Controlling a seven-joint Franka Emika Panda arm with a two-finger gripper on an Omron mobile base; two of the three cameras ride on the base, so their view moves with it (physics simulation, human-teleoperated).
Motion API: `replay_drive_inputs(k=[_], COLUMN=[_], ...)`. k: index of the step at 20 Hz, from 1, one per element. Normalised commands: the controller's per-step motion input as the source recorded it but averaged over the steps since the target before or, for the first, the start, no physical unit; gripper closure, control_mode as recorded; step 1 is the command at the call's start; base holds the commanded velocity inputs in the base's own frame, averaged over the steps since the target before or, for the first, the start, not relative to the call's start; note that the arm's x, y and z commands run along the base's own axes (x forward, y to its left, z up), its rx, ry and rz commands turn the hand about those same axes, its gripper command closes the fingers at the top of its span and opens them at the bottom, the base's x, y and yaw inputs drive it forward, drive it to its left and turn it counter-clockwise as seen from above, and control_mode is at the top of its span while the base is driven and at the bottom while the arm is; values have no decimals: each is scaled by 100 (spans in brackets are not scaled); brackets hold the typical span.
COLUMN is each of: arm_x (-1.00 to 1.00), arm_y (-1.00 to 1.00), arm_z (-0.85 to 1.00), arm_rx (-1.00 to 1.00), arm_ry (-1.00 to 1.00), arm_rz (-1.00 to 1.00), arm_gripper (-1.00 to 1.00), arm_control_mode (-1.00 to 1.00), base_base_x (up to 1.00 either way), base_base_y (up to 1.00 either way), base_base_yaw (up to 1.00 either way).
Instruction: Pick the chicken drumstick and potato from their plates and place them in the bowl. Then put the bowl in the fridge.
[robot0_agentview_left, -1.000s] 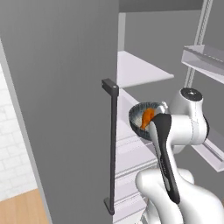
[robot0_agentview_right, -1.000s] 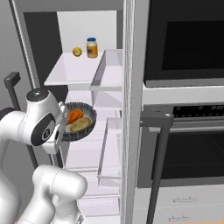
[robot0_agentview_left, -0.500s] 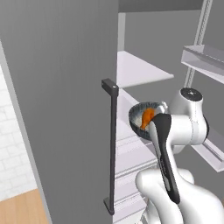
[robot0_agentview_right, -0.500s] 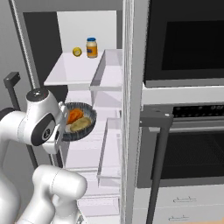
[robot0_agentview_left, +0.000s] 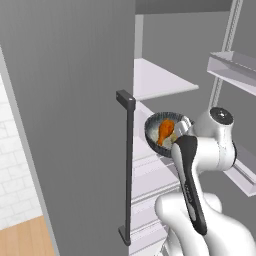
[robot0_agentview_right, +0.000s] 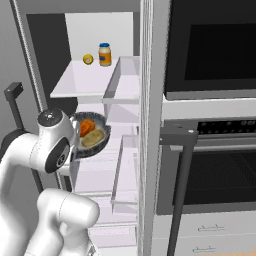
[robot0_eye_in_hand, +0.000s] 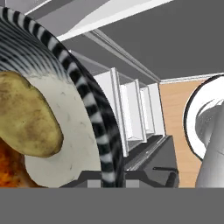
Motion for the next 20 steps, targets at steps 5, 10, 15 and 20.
replay_drive_inputs(k=[5,10,15,20], arm_x=[70,67,71,55], arm_y=[0,0,0,0], arm_z=[-33,-47,-32,-8], arm_rx=[5,1,1,0], arm_ry=[0,-1,0,0], arm_rz=[7,2,1,3], arm_gripper=[100,100,100,100], arm_control_mode=[-100,-100,-100,-100], base_base_x=[0,0,0,0], base_base_y=[0,0,0,0], base_base_yaw=[0,0,0,0])
